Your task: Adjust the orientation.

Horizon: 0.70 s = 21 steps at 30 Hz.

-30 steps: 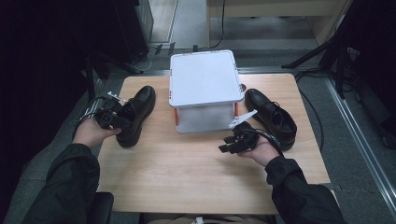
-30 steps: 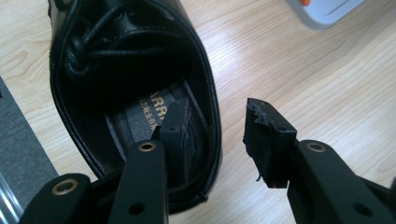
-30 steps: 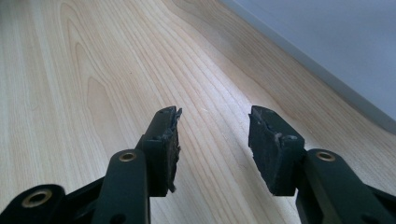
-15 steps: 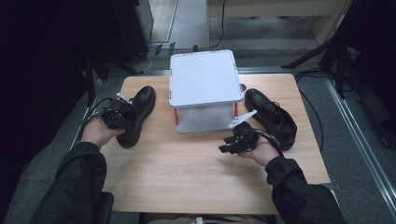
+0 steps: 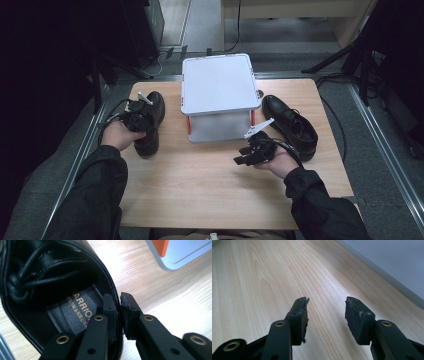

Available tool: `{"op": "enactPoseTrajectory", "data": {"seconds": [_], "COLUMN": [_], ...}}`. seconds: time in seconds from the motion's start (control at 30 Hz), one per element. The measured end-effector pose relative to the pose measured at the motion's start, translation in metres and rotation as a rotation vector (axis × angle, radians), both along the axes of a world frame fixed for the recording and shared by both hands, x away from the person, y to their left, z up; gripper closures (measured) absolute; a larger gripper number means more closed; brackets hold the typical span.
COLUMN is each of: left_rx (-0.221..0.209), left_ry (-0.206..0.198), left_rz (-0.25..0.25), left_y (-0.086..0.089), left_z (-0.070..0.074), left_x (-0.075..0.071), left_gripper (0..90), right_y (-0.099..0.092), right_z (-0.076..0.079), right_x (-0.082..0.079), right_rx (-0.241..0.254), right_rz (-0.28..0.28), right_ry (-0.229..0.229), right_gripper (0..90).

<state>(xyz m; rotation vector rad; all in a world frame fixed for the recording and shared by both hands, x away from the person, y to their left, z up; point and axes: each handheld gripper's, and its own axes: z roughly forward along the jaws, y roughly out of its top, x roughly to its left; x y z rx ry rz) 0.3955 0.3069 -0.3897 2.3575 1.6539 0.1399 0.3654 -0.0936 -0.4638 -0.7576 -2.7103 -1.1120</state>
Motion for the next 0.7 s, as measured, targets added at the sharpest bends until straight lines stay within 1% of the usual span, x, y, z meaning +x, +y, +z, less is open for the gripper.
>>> {"op": "enactPoseTrajectory", "data": {"seconds": [0.17,0.2,0.3,0.33,0.4,0.43,0.47,0.5,0.6,0.63,0.7], "left_rx": [-0.004,-0.006,-0.03,-0.033,-0.025,-0.035,-0.034,-0.038,-0.07,-0.084,-0.079], "left_ry": [0.009,0.001,0.003,0.002,0.002,0.003,0.002,-0.01,-0.019,-0.022,-0.026], "left_rz": [0.004,0.004,0.015,0.018,0.018,0.025,0.025,0.029,0.058,0.073,0.094], "left_y": [-0.008,-0.007,-0.003,-0.002,-0.001,0.0,0.0,0.002,0.009,0.014,0.021], "left_z": [-0.005,-0.005,-0.006,-0.006,-0.005,-0.004,-0.002,0.002,0.016,0.022,0.03], "left_x": [0.002,0.002,0.0,0.0,0.0,-0.001,-0.001,-0.001,-0.002,-0.003,-0.004], "left_gripper": [82.1,82.0,80.9,79.9,76.1,74.5,72.3,71.9,70.2,70.0,69.6], "right_y": [-0.001,-0.001,-0.001,-0.001,-0.001,-0.001,-0.001,-0.001,-0.001,0.0,0.0], "right_z": [0.0,0.0,-0.001,-0.001,-0.001,-0.001,-0.001,-0.001,-0.001,-0.001,-0.001], "right_x": [0.0,0.001,0.001,0.001,0.001,0.0,0.001,0.001,0.001,0.001,0.0], "right_rx": [0.0,0.001,0.0,-0.002,-0.003,-0.002,-0.002,-0.002,-0.003,-0.004,-0.007], "right_rz": [0.0,0.001,-0.001,-0.001,0.0,0.001,0.001,0.001,0.002,0.003,0.003], "right_ry": [0.002,0.002,0.003,0.006,0.004,0.005,0.005,0.005,0.006,0.007,0.009], "right_gripper": [53.0,53.0,53.0,53.0,53.0,53.0,53.0,53.0,53.0,53.0,53.0]}}
